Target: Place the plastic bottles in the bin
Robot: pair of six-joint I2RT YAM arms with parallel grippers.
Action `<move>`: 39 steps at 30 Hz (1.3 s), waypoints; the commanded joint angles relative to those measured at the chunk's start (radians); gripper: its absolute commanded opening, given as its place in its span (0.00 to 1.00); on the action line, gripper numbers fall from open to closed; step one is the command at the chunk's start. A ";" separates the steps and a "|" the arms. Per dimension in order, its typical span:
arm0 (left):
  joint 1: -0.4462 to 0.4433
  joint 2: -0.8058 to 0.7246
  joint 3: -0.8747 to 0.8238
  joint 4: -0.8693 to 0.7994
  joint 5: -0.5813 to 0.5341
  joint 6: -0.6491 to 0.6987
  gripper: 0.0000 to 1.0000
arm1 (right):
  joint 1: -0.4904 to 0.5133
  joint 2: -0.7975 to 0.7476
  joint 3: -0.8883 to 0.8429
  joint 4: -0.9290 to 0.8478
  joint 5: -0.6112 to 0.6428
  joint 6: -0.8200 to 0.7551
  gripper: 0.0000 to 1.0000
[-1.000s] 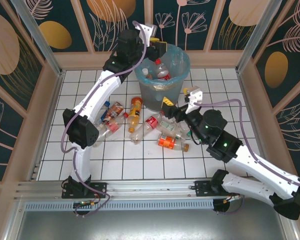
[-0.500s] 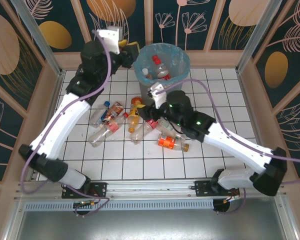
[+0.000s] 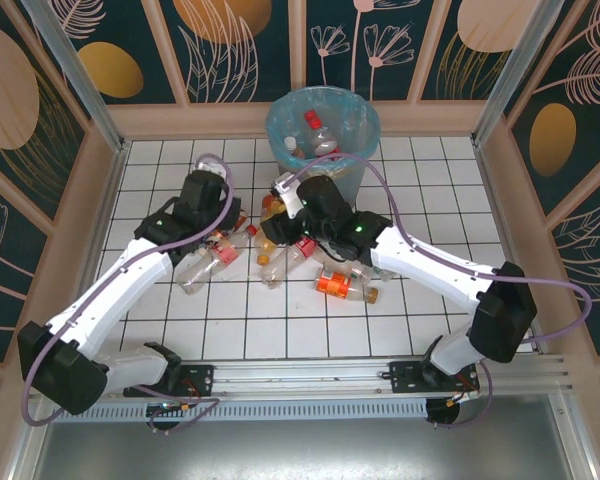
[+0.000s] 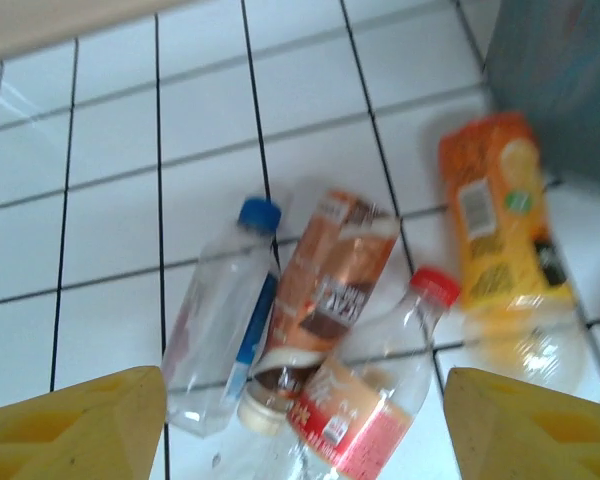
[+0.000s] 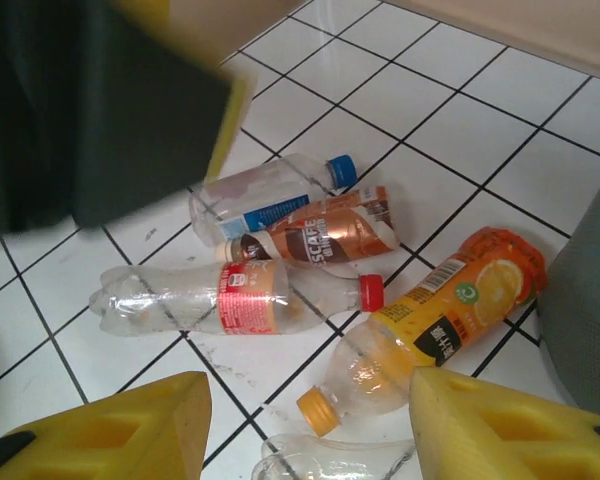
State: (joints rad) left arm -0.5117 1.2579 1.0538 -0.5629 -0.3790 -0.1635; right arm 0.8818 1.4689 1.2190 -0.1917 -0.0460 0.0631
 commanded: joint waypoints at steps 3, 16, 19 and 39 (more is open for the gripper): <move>0.032 0.082 -0.057 -0.045 0.050 0.055 0.76 | -0.017 -0.126 -0.074 0.000 0.057 0.017 0.55; 0.050 0.347 -0.076 -0.097 0.095 0.079 0.76 | -0.018 -0.180 -0.137 0.028 0.077 0.017 0.59; 0.050 0.388 -0.075 -0.094 0.078 0.076 0.76 | -0.018 -0.171 -0.130 0.021 0.068 0.014 0.59; 0.049 0.230 -0.020 -0.153 0.236 0.108 0.54 | -0.018 -0.178 -0.101 0.052 0.066 0.010 0.59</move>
State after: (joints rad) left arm -0.4644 1.5749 0.9901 -0.6609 -0.1791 -0.0727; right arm 0.8673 1.2968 1.0840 -0.1829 0.0216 0.0662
